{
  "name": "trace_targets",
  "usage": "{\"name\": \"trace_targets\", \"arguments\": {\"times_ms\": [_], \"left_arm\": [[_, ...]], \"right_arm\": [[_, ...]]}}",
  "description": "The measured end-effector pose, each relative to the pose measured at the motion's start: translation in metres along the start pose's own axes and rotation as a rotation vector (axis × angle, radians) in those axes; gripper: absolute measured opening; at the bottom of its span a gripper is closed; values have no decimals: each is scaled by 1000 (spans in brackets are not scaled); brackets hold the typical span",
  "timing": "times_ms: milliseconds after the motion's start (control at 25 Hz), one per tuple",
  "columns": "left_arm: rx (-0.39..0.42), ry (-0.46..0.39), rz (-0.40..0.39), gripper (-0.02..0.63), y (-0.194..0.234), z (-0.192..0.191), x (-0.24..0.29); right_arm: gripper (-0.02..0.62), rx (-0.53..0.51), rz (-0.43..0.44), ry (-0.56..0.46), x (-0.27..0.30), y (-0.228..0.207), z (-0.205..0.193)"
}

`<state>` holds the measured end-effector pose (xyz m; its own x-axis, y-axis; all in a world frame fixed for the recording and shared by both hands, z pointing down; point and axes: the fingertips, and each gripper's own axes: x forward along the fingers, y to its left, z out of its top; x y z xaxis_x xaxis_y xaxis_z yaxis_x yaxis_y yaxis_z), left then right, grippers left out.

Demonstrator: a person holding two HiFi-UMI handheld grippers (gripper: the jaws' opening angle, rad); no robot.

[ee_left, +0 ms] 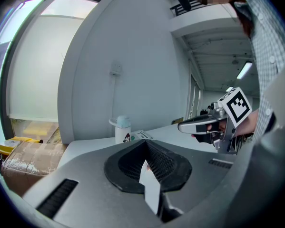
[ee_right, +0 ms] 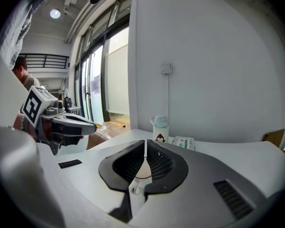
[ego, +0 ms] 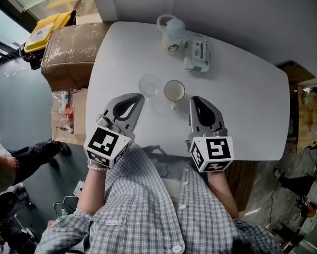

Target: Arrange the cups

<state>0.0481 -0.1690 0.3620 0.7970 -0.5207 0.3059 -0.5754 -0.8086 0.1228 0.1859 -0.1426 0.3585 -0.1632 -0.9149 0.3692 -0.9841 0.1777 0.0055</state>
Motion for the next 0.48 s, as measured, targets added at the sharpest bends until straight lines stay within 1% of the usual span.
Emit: {"name": "trace_targets", "arguments": {"times_ms": [480], "left_arm": [[6, 9, -2, 8, 1, -3, 1]], "right_arm": [[31, -7, 4, 8, 1, 2, -2]]}}
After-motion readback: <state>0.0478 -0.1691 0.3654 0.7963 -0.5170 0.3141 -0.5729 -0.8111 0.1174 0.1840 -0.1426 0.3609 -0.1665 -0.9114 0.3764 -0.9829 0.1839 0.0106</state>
